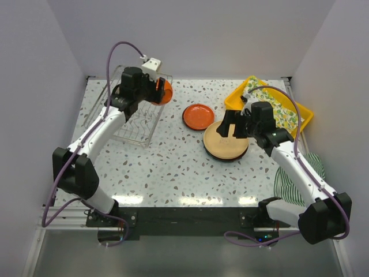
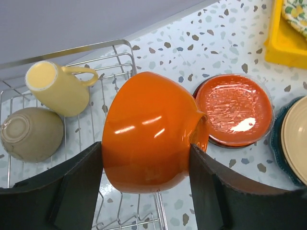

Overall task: Unload the mixed dishes from the dish rack
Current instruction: Pick up the bowl from the dish rack, then place the bowl at the center of the board.

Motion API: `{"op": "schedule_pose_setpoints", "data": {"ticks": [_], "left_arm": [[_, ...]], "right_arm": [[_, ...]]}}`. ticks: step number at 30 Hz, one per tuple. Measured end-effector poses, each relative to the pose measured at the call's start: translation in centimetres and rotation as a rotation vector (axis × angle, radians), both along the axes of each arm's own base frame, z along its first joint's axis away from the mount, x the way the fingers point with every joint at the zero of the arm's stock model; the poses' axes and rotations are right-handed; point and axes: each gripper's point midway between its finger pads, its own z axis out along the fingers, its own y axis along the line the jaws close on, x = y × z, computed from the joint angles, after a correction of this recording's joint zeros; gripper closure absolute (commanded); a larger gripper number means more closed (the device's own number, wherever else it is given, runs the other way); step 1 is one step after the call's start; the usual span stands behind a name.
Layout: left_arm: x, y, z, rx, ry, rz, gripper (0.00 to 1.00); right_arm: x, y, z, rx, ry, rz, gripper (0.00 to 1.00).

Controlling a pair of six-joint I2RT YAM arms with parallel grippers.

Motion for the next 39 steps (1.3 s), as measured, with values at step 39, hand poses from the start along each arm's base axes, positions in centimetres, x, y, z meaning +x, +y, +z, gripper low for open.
{"op": "schedule_pose_setpoints", "data": {"ticks": [39], "left_arm": [[-17.4, -13.9, -3.1, 0.795, -0.836, -0.392, 1.0]], "right_arm": [[3.3, 2.3, 5.0, 0.067, 0.098, 0.025, 0.02]]}}
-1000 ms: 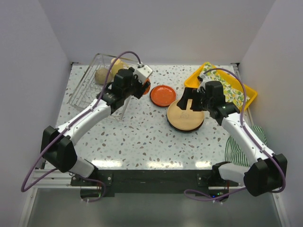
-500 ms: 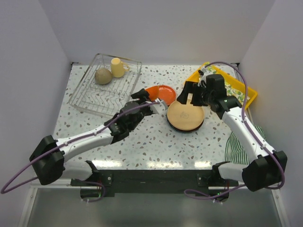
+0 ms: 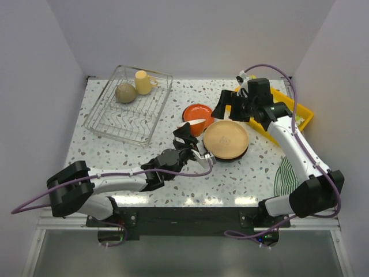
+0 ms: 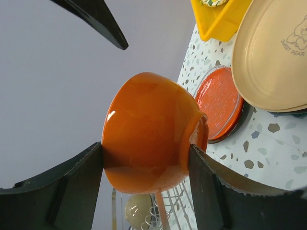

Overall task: Unload the mixed dishes from the dish rack
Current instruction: Place the bowl at the center of the board.

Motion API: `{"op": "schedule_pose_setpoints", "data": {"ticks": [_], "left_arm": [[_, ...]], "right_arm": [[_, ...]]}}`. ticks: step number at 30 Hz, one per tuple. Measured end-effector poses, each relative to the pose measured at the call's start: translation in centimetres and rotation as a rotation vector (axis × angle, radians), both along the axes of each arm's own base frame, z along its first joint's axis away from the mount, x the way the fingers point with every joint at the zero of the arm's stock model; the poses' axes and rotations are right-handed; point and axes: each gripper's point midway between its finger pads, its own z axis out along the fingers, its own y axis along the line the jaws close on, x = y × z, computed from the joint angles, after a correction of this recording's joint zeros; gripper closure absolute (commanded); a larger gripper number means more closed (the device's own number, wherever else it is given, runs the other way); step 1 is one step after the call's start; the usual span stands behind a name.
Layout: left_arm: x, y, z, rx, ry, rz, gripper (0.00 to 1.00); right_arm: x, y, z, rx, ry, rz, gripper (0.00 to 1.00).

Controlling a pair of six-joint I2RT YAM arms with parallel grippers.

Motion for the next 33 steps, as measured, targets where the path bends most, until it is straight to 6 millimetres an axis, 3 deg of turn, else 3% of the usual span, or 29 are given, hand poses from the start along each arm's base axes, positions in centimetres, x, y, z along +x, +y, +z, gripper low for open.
{"op": "schedule_pose_setpoints", "data": {"ticks": [11, 18, 24, 27, 31, 33], "left_arm": [[-1.0, -1.5, -1.0, 0.072, -0.069, -0.019, 1.0], [-1.4, -2.3, -1.6, 0.108, -0.1, -0.024, 1.0], [-1.7, -2.5, -1.2, 0.099, -0.115, -0.026, 1.0], [-1.9, -2.7, -1.3, 0.102, -0.116, -0.032, 1.0], [-2.2, -3.0, -1.5, 0.108, -0.113, -0.04, 1.0], [-2.2, -3.0, -1.7, 0.111, -0.112, -0.041, 1.0]], "right_arm": [[0.2, 1.8, -1.8, 0.012, 0.139, 0.066, 0.07], [-0.1, 3.6, -4.5, -0.014, 0.28, 0.132, 0.23], [-1.4, 4.7, -6.8, -0.06, 0.397, 0.193, 0.3], [-1.8, 5.4, -7.2, -0.083, 0.42, 0.235, 0.4], [-2.5, 6.1, -7.7, -0.107, 0.448, 0.283, 0.63], [-2.9, 6.3, -7.9, -0.112, 0.465, 0.304, 0.81]]}}
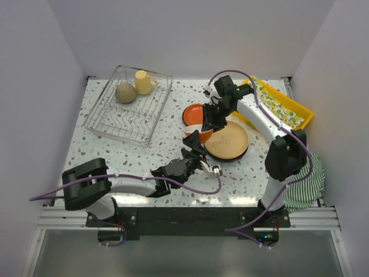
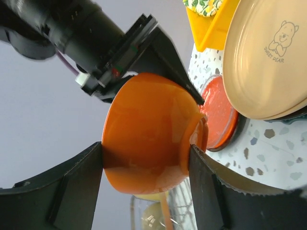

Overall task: Unload the mixed dishes from the dish rack
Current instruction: Place the bowl at the center of the board.

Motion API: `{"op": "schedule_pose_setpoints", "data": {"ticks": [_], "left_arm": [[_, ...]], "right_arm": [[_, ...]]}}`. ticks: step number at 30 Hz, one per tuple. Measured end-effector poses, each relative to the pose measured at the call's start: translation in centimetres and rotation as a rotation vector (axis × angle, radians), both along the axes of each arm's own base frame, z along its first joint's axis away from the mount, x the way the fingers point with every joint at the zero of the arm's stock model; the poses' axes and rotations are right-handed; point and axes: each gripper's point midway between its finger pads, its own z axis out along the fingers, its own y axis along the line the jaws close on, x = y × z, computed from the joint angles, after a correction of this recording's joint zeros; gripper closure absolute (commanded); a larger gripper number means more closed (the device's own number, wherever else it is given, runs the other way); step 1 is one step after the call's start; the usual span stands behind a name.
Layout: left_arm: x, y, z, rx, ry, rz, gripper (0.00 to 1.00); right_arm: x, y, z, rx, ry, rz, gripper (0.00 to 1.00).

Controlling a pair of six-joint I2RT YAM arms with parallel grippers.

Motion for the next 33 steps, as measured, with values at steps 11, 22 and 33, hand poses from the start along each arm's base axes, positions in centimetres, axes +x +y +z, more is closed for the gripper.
{"op": "schedule_pose_setpoints", "data": {"ticks": [11, 22, 33], "left_arm": [[-1.0, -0.9, -0.4, 0.036, -0.004, -0.044, 0.4], [-0.2, 0.8, -2.1, -0.072, 0.124, 0.036, 0.0], [0.8, 3.6, -3.8, -0.242, 0.315, 0.136, 0.0]], "right_arm": [[-0.3, -0.4, -1.0, -0.032, 0.064, -0.016, 1.0], [2.1, -1.3, -0.1, -0.006, -0.006, -0.066, 1.0], [7.7, -5.4, 3.6, 0.013, -0.263, -0.279, 1.0]]}}
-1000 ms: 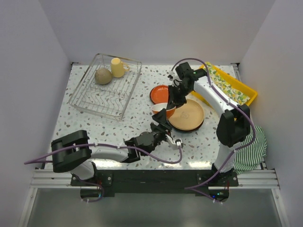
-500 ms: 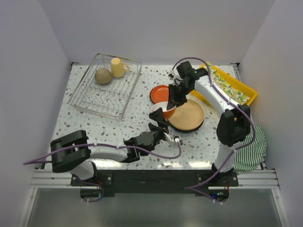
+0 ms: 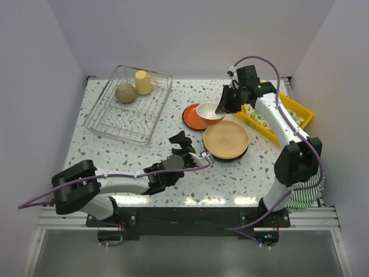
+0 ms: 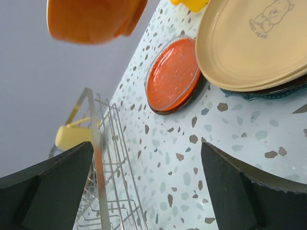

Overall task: Unload the mixed dishes from the dish rack
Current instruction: Place the bowl at the center of the board.

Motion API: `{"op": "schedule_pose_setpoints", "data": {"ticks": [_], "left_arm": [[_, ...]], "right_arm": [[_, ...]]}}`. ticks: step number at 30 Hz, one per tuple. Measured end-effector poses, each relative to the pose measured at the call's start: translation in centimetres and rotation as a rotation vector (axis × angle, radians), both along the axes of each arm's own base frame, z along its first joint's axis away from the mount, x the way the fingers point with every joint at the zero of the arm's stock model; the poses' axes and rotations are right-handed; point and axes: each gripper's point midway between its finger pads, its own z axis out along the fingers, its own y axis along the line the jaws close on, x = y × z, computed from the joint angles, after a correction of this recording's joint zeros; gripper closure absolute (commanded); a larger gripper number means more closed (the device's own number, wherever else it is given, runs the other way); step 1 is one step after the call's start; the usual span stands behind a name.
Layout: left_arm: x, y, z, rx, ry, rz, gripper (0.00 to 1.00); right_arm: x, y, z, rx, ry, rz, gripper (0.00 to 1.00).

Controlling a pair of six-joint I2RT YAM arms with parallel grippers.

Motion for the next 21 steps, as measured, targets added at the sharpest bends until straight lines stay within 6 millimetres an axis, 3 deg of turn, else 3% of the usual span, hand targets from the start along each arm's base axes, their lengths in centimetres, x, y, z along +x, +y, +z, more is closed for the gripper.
{"op": "schedule_pose_setpoints", "data": {"ticks": [3, 6, 11, 16, 21], "left_arm": [[1.3, 1.7, -0.7, -0.062, 0.088, 0.062, 0.0], [2.9, 3.5, -0.2, -0.157, 0.162, 0.124, 0.0], [6.0, 6.8, 3.6, -0.383, 0.237, 0.235, 0.0], [8.5, 10.5, 7.6, -0.597, 0.267, 0.331, 0.0], [9.5, 14.0, 8.2, -0.739, 0.309, 0.434, 0.0]], "right_arm": [[0.3, -0.5, 1.0, -0.006, -0.087, -0.039, 1.0], [0.6, -0.7, 1.2, 0.002, -0.154, -0.068, 1.0], [0.6, -0.3, -0.4, 0.015, -0.214, -0.085, 1.0], [-0.5, 2.6, -3.1, 0.016, -0.238, -0.02, 1.0], [-2.3, 6.6, -5.0, 0.037, -0.287, 0.091, 1.0]]}}
